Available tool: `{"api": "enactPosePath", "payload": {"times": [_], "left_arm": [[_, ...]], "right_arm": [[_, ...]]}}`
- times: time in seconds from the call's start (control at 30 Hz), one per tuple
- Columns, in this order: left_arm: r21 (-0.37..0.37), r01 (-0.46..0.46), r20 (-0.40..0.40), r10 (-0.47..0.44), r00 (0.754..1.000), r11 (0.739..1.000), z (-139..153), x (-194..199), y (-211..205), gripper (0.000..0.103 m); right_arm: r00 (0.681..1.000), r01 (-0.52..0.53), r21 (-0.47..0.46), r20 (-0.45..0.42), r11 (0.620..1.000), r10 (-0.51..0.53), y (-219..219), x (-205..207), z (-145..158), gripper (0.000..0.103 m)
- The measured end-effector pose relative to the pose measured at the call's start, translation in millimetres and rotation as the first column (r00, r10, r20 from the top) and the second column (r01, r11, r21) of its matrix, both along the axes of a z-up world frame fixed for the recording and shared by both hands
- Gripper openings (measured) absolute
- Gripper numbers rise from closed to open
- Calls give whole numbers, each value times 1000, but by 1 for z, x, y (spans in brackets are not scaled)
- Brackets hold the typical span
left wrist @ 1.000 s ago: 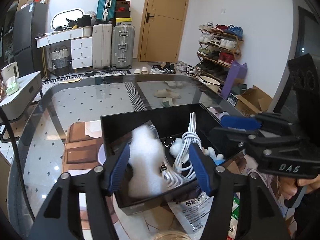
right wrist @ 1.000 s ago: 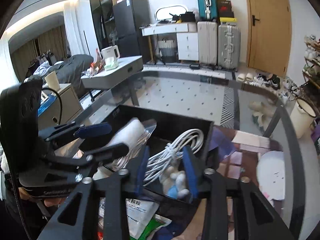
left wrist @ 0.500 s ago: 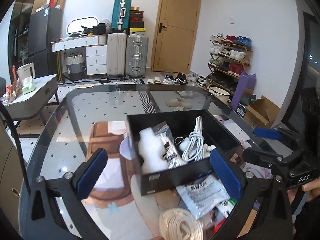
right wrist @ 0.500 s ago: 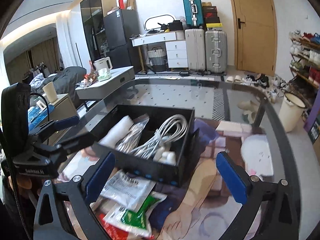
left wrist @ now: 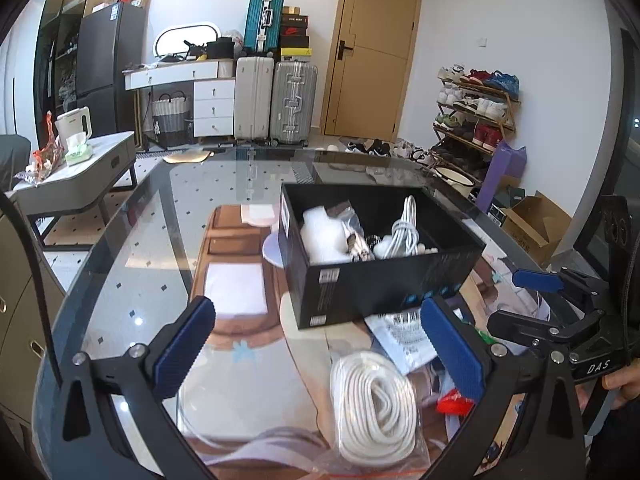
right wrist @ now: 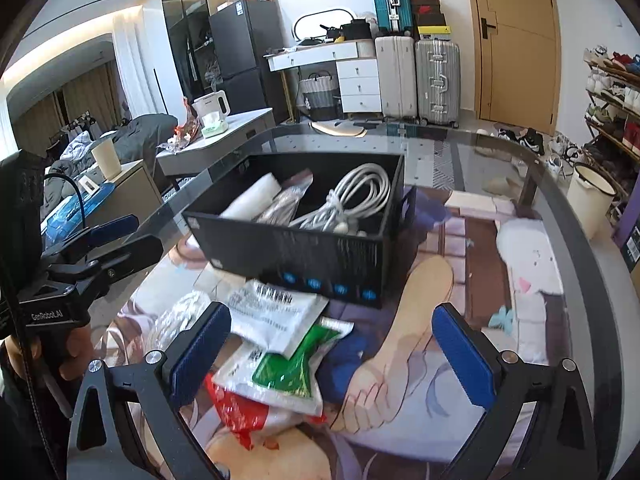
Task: Organize soft objects
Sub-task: 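Open and lift both tools away from the box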
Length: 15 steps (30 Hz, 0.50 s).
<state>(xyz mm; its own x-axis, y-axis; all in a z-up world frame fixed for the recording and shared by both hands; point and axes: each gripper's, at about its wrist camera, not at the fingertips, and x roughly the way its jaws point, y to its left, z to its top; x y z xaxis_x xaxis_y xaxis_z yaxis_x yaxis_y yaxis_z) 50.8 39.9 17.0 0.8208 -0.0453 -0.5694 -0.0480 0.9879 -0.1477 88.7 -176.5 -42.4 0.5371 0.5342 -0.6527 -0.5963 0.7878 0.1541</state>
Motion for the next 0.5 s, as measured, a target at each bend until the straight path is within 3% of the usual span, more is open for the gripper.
{"api": "enactPosePath", "payload": {"times": [0.5], "left_arm": [[23,1,-22,-1,1000,1000,-20,-10,-13,103]], "right_arm": [[998,-48,1,-39,999,48,-7,-25,-22,102]]}}
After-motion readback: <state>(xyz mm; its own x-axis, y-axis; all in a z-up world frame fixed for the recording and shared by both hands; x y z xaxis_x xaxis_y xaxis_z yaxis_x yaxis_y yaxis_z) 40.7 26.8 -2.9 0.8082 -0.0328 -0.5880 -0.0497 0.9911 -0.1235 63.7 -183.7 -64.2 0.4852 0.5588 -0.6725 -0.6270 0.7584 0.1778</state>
